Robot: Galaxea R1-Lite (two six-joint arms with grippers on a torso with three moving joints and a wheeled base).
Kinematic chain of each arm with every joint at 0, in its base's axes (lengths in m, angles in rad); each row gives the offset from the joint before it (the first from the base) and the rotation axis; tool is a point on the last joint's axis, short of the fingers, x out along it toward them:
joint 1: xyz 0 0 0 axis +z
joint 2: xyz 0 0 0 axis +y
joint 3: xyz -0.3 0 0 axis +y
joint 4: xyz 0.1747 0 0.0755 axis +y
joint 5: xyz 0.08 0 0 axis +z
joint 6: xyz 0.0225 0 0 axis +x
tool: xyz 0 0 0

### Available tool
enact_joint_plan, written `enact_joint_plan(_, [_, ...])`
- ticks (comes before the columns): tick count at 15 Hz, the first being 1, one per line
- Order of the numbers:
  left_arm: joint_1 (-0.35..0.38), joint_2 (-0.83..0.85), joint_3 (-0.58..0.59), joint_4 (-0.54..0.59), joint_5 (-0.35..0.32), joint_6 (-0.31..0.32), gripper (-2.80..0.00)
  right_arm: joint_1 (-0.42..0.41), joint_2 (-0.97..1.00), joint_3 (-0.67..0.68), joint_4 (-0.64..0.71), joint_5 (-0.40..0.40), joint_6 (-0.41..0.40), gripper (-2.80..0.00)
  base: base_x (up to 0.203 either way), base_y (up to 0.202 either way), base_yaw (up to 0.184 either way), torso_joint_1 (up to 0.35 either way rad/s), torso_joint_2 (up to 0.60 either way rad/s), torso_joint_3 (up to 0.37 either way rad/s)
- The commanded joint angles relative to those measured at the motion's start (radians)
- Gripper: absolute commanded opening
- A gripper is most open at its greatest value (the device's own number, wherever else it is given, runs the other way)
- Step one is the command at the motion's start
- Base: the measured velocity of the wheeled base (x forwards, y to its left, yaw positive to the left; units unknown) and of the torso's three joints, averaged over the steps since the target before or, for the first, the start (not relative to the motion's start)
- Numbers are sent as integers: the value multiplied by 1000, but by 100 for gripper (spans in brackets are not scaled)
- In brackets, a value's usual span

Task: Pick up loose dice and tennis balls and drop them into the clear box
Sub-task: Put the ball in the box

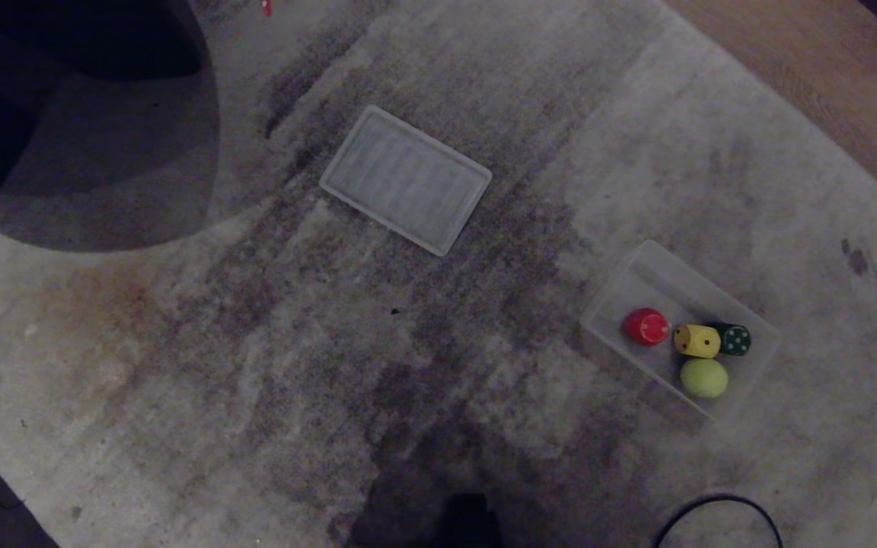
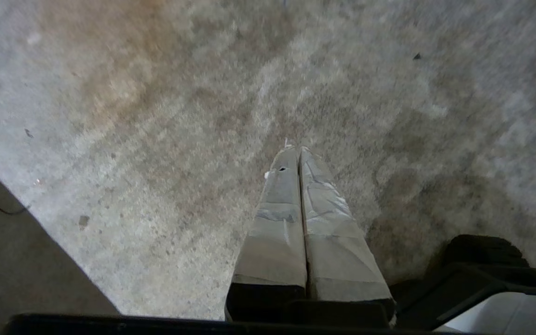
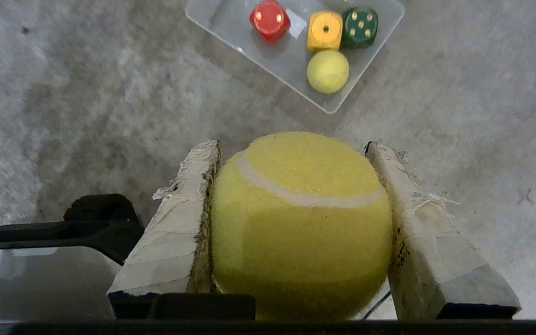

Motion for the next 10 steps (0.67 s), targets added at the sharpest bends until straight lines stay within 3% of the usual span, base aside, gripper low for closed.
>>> enact_joint_plan(1, [0, 2, 2, 0, 1, -2, -280, 0, 0, 0, 1, 0, 1, -280, 0, 0, 0, 2, 7, -190])
enact_joint_plan(7, [0, 2, 2, 0, 1, -1, -280, 0, 0, 0, 1, 0, 1, -280, 0, 0, 0, 1, 3, -199])
enact_joint_plan(10, [0, 2, 2, 0, 2, -5, -280, 0, 0, 0, 2, 0, 0, -280, 0, 0, 0, 3, 2, -67])
